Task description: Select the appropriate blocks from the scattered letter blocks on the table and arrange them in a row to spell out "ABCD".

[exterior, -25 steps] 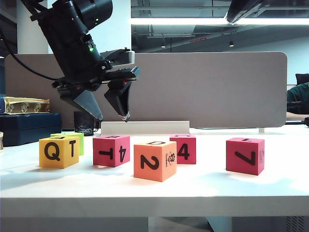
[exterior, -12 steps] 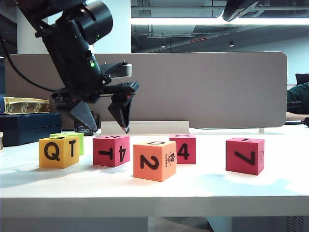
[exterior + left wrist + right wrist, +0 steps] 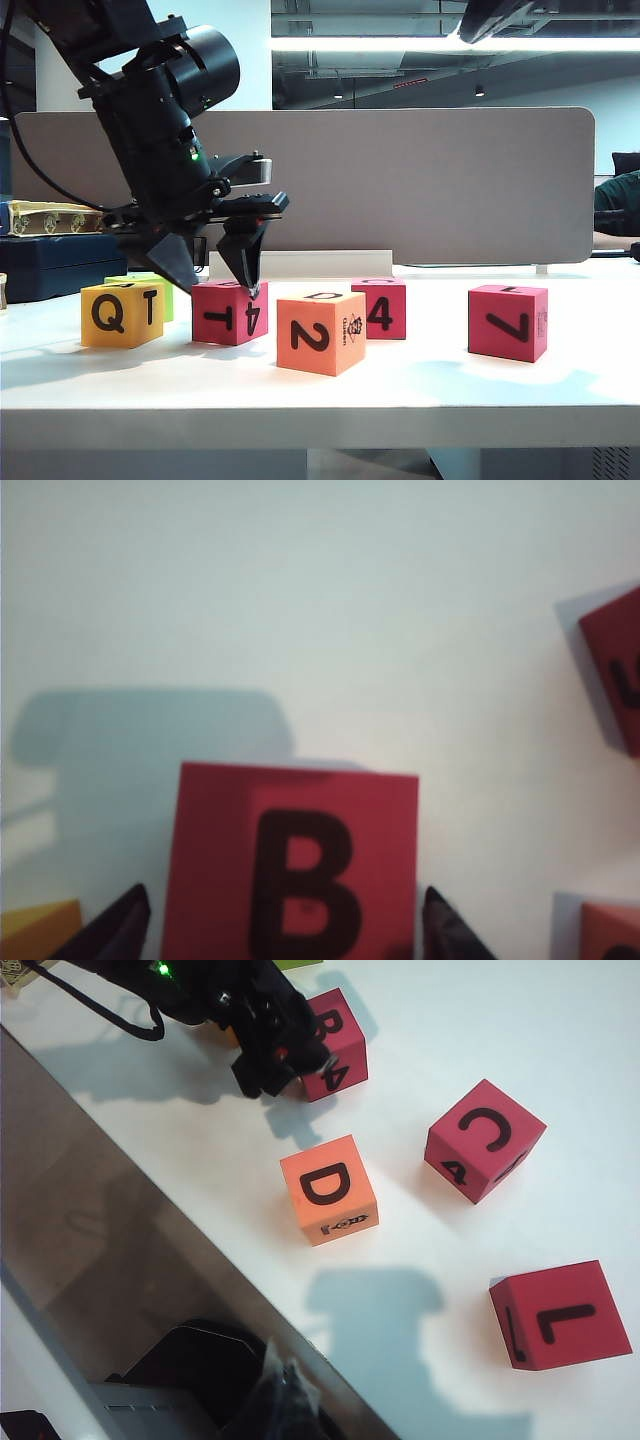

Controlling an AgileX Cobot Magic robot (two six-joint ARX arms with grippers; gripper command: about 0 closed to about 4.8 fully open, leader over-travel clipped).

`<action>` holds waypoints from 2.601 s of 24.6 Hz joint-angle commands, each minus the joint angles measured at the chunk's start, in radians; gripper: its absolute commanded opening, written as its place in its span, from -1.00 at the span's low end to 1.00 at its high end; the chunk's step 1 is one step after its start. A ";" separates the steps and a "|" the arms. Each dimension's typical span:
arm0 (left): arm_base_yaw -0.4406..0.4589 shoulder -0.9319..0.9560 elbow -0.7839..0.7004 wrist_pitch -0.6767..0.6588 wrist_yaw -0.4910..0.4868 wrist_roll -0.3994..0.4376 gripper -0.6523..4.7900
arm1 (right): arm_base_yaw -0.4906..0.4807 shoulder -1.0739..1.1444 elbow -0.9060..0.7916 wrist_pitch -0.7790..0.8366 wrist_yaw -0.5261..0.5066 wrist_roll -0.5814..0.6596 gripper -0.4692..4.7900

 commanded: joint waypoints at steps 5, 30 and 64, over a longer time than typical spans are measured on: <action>-0.002 -0.003 0.002 -0.030 0.000 -0.008 0.26 | 0.000 -0.003 0.006 0.009 -0.001 0.000 -0.83; -0.002 -0.099 0.002 -0.183 -0.031 -0.203 0.11 | 0.000 -0.003 0.006 0.003 -0.002 0.000 -0.83; -0.002 -0.095 0.000 -0.169 -0.045 -0.217 0.35 | 0.000 -0.003 0.006 -0.024 -0.002 0.000 -0.83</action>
